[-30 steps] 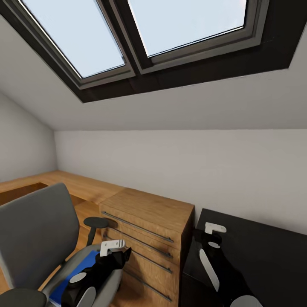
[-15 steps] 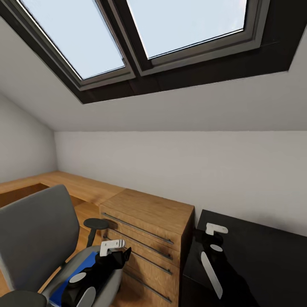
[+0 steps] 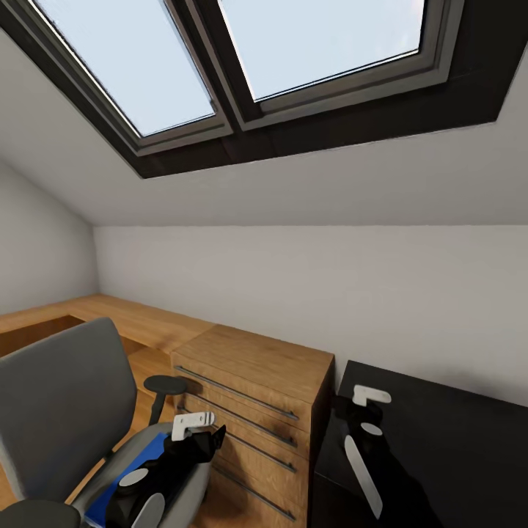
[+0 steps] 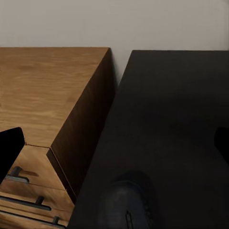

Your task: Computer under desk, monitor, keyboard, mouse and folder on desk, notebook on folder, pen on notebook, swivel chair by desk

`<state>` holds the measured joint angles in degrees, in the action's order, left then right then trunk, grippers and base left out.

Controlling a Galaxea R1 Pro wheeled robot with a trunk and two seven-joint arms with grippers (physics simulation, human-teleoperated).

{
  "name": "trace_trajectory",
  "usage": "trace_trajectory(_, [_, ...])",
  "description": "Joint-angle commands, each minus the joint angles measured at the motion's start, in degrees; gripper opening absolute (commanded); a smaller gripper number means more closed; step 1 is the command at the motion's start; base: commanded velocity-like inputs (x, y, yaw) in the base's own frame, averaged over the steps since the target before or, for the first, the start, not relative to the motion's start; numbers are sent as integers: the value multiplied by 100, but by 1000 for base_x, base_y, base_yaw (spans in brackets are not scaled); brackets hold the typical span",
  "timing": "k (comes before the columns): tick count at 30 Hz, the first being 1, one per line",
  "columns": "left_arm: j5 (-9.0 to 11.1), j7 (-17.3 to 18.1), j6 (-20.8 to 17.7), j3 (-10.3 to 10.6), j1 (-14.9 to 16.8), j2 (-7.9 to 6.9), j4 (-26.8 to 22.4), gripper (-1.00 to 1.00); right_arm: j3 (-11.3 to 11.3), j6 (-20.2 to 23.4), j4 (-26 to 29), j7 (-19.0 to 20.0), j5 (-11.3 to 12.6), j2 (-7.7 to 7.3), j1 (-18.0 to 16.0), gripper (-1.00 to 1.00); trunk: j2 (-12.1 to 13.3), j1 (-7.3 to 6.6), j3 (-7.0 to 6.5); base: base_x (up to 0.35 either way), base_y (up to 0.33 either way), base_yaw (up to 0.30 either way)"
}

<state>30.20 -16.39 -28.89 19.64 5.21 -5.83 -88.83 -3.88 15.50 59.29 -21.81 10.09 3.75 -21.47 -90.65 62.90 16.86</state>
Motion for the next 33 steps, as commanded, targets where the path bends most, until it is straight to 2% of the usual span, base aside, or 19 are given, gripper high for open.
trace_trajectory(1, [61,-57,-10,13,6,-6,-9,100,-15,21,31,-44,50,-1,-1,100,-5,0,8,0,0,0])
trace_trajectory(10, [73,-57,-20,5,6,-23,-4,100,-25,15,360,-48,50,4,203,100,-5,0,3,0,0,-18])
trace_trajectory(28, [56,-57,1,16,6,-15,-12,100,-16,14,355,-34,53,-6,205,100,-5,0,-100,0,0,-231])
trace_trajectory(33, [64,-57,-25,22,6,-15,-162,100,-17,14,355,-34,54,-6,205,100,36,-22,-128,0,0,-93])
